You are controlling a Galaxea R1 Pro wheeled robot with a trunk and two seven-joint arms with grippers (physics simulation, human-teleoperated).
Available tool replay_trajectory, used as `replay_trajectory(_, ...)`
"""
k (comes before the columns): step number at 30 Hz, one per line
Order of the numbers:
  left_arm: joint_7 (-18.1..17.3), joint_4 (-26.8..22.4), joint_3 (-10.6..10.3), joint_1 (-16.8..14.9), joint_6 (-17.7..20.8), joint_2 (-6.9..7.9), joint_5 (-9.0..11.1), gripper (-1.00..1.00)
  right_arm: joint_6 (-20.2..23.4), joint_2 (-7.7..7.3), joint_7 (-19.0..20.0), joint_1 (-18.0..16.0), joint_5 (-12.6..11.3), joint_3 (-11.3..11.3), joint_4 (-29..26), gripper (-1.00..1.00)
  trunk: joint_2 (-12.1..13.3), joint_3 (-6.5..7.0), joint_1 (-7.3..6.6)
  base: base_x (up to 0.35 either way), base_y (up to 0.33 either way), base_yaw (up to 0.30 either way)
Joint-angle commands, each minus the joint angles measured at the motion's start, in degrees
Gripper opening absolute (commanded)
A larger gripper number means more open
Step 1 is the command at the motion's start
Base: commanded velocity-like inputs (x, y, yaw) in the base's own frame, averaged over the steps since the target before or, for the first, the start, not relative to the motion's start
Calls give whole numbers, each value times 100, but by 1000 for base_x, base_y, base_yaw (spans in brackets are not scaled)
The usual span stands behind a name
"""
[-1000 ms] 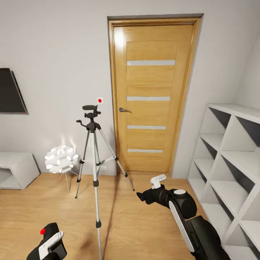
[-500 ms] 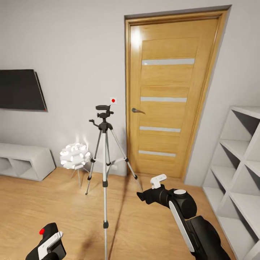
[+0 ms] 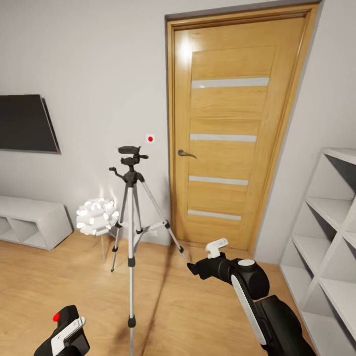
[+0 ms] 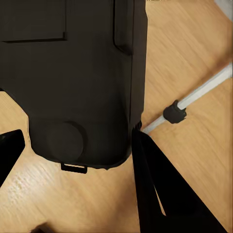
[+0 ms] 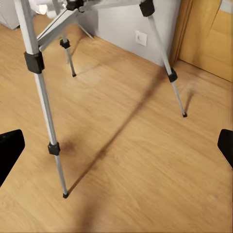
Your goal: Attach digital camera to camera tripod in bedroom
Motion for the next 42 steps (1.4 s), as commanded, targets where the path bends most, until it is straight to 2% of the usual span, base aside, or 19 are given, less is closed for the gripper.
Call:
replay_trajectory(1,34,-16,1,1,30,2,23,-100,25,1,7,-6,-2,-2,-4,100,-3,-6,3,237,-252,163)
replay_trajectory(12,39,-26,40,27,32,7,37,-100,40,1,7,-8,-2,-5,-4,100,-3,-6,3,147,-156,235)
replay_trajectory(13,40,-29,74,30,35,8,41,-100,40,1,7,-9,-2,-5,-4,100,-3,-6,3,41,-43,269)
replay_trajectory(14,41,-42,318,47,77,-7,59,-100,42,1,7,-9,0,-2,-4,100,-3,-6,3,17,-18,275)
replay_trajectory(16,28,-58,473,110,94,-12,67,-100,42,-1,7,-11,0,-3,-4,100,-3,-6,3,10,-10,277)
replay_trajectory(20,14,-93,588,184,101,-1,72,-100,48,-10,7,-26,1,-9,-4,100,77,30,-41,5,-5,278)
replay_trajectory(27,16,-110,648,223,102,1,69,-100,56,-49,12,-21,1,-255,-4,100,358,156,-195,0,0,239)
replay_trajectory(32,8,-157,644,239,143,10,76,-100,59,-241,17,-5,-4,-309,-4,100,558,246,-305,0,0,79)
replay_trajectory(33,8,-157,644,239,143,10,76,-100,59,-241,17,-5,-4,-309,-4,100,598,264,-327,0,0,41)
replay_trajectory(34,1,-266,641,287,193,11,77,-100,60,-322,20,-1,-5,-312,-4,100,638,282,-349,0,0,26)
replay_trajectory(37,-19,-432,637,375,255,12,76,-100,60,-394,22,2,-8,-313,-4,100,759,335,-415,0,0,20)
replay_trajectory(42,-301,-711,639,546,366,24,70,-100,59,-494,102,5,-12,-314,-4,100,959,425,-524,0,0,8)
